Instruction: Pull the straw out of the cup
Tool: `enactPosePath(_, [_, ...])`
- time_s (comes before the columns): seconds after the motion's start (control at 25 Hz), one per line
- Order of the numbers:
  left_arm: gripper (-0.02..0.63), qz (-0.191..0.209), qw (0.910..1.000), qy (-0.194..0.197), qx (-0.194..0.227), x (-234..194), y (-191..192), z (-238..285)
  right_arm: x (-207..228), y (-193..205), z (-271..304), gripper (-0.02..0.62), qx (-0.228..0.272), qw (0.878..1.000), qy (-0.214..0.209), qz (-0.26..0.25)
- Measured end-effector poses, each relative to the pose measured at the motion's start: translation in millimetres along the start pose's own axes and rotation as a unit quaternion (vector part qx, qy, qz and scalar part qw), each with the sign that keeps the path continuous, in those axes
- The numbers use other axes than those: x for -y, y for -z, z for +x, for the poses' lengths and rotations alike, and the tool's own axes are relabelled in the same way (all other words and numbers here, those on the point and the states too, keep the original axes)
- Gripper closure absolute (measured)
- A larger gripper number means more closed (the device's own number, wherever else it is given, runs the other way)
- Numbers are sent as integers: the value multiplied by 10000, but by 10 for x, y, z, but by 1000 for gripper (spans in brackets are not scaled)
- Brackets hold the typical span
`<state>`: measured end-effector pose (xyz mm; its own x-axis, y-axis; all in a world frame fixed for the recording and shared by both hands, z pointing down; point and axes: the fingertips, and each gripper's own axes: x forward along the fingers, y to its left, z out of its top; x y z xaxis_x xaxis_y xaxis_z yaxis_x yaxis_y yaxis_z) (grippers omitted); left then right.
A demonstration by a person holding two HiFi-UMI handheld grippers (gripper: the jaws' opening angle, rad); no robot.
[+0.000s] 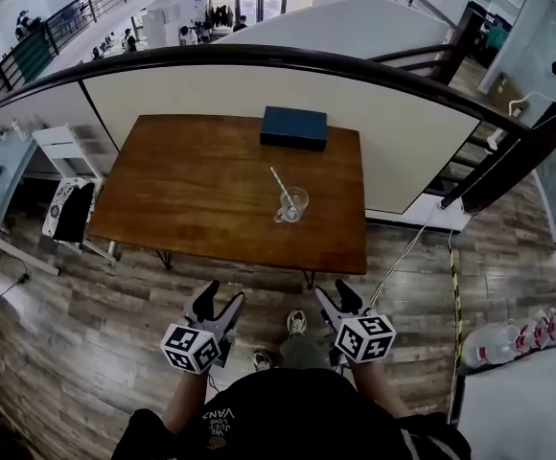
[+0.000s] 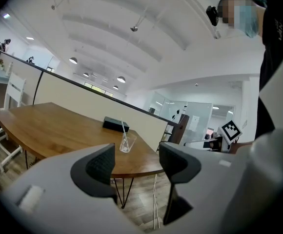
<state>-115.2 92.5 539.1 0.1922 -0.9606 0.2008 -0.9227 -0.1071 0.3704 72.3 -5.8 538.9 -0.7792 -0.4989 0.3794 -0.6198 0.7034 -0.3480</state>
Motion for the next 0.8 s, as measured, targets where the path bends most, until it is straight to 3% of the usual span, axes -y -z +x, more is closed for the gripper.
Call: enactPosePath(0.8, [337,48,9989,-405,214,-251,-497,1411,890,-659,972,374,-225,9976,-638,-123])
